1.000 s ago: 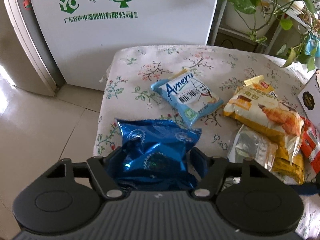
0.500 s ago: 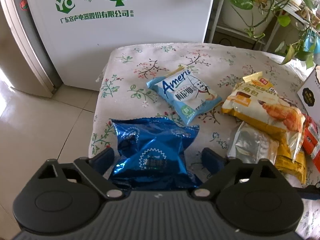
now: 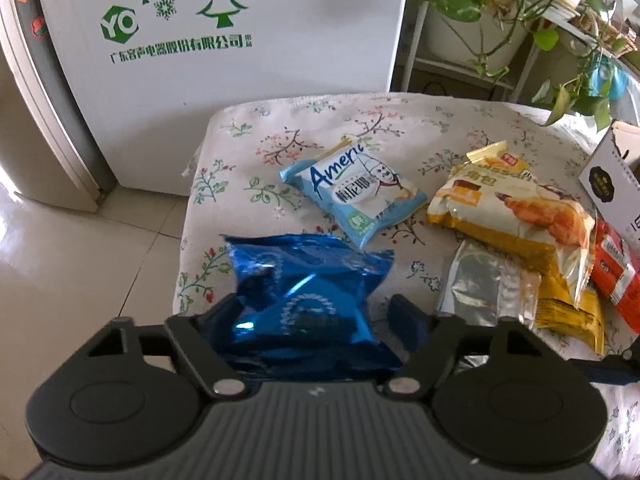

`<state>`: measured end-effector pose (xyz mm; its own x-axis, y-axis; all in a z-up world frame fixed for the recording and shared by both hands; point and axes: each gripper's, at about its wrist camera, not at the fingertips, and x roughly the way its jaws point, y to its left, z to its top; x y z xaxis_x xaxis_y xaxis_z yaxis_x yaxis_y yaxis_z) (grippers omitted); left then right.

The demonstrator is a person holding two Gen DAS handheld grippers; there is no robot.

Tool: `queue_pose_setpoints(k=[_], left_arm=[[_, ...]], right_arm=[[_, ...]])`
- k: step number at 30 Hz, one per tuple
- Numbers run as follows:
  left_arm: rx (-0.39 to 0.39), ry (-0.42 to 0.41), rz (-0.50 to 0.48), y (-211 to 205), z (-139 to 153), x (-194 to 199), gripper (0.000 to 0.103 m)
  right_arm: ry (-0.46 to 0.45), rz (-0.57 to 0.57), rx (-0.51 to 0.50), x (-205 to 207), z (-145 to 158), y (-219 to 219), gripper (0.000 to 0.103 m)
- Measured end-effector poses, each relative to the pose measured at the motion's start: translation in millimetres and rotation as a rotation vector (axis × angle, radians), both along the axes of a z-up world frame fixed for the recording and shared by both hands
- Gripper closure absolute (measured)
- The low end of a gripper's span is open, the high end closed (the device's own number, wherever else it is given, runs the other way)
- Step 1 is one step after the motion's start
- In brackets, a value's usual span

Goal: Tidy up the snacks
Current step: 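Grasp the blue wrapper with the left tool while the right tool grasps the pink-white Ameris bag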

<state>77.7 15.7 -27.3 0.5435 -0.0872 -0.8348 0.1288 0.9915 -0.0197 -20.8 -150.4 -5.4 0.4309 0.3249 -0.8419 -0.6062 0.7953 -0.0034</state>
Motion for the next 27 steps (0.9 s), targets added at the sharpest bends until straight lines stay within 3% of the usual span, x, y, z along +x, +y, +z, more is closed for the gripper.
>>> queue_pose_setpoints(k=[2, 7, 17, 27], left_arm=[[0.006, -0.010, 0.001, 1, 1, -1, 0.041], [0.010, -0.017, 0.017, 2, 3, -8, 0.044], [-0.010, -0.071, 0.100, 15, 18, -37, 0.044], [-0.028, -0.092, 0.115, 7, 21, -75, 0.044]], right_arm=[[-0.004, -0.009, -0.005, 1, 0, 0, 0.038], [0.001, -0.022, 0.007, 2, 3, -1, 0.045], [0.002, -0.052, 0.048, -4, 12, -4, 0.046], [-0.014, -0.123, 0.064, -10, 23, -13, 0.046]])
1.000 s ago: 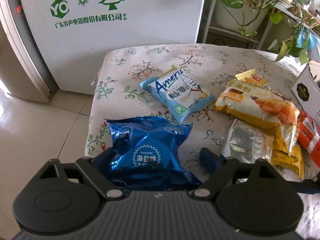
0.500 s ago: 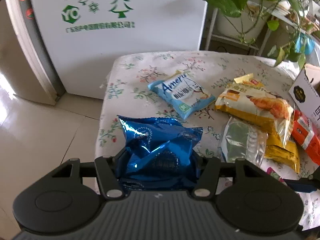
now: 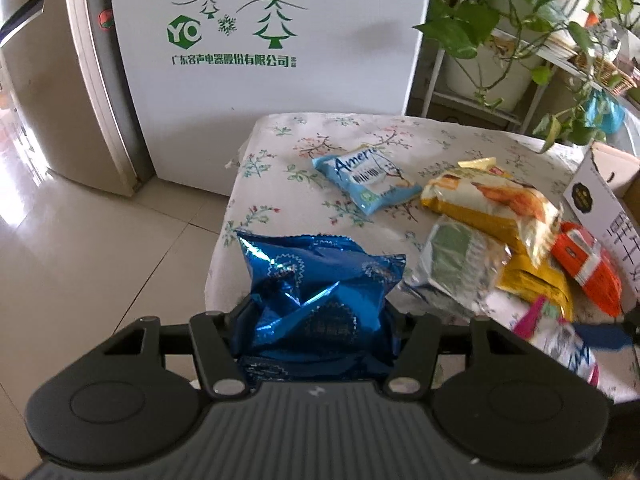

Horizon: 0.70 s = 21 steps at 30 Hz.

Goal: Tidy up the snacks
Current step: 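Grasp the blue wrapper with the left tool while the right tool grasps the pink-white Ameris bag, then lift both bags and carry them toward the cardboard box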

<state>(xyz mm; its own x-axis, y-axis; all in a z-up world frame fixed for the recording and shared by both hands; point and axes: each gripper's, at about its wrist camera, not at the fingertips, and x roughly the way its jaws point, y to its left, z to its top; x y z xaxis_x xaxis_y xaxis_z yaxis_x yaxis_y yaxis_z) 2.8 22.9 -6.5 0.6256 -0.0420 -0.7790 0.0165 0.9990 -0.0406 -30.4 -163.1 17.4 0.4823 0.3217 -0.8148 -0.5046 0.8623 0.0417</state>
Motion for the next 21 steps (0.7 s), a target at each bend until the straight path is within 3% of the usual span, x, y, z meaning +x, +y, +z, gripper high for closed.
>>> queue_pose_setpoints(k=[10, 21], left_arm=[[0.001, -0.056, -0.009, -11, 9, -32, 0.044], [-0.025, -0.080, 0.027, -19, 19, -58, 0.044]], right_arm=[[-0.009, -0.121, 0.047, 8, 19, -19, 0.046], [-0.071, -0.145, 0.076, 0, 49, -27, 0.046]])
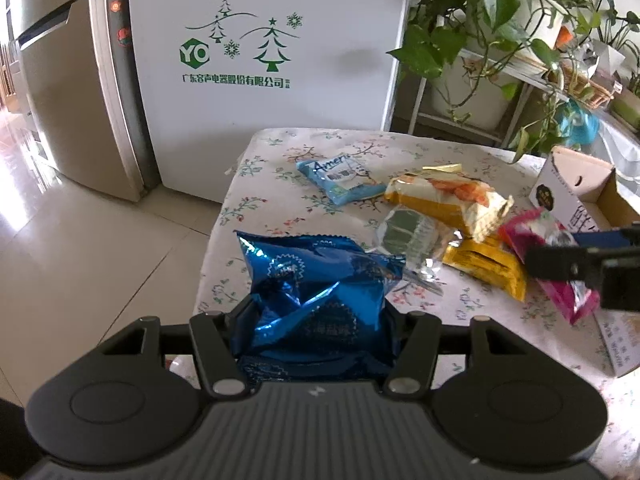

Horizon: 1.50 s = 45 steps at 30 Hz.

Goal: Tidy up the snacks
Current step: 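Lift both bags and carry them toward the cardboard box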

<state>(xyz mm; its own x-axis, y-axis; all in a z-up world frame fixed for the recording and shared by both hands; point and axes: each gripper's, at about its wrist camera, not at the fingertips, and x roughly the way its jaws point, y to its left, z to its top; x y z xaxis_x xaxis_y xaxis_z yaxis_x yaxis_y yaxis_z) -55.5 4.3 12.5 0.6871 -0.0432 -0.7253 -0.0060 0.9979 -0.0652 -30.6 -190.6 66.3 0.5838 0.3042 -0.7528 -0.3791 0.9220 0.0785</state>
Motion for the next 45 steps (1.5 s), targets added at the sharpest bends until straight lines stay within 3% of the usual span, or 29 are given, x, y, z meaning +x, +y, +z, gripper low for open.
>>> queue_pose_setpoints(k=[19, 45], left_arm=[[-0.072, -0.028, -0.072, -44, 40, -10, 0.044], [-0.206, -0.048, -0.266, -174, 80, 20, 0.044]], right_arm=[[-0.145, -0.093, 0.033, -25, 65, -54, 0.046], [-0.137, -0.457, 0.205, -6, 87, -180, 0.045]])
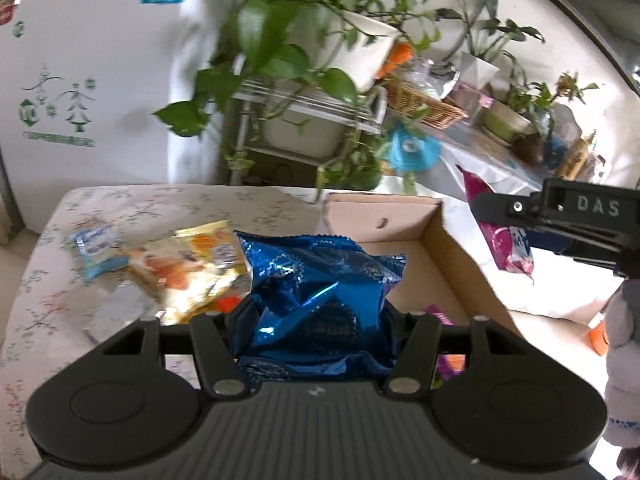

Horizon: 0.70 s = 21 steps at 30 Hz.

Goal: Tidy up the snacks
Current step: 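Lift both bags and carry them toward the cardboard box, then lower both bags into the box and open both tools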

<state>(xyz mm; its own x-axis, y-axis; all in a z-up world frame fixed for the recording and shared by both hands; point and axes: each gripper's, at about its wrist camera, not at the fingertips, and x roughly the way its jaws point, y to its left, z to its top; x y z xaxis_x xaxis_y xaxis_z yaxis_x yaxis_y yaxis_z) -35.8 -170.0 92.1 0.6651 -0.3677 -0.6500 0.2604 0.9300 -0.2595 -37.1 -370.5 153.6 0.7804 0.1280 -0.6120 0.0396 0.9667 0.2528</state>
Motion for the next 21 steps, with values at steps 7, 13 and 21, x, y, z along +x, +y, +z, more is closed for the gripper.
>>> queue_pose_setpoints(k=[7, 13, 21], left_arm=[[-0.047, 0.030, -0.054, -32, -10, 7, 0.044], [-0.082, 0.074, -0.097, -53, -23, 10, 0.044], [-0.129, 0.145, -0.155, -74, -43, 13, 0.044]], right_arm=[[0.037, -0.097, 0.034, 4, -6, -22, 0.045], [0.070, -0.191, 0.075, 8, -12, -37, 0.045], [0.106, -0.282, 0.103, 8, -20, -50, 0.045]])
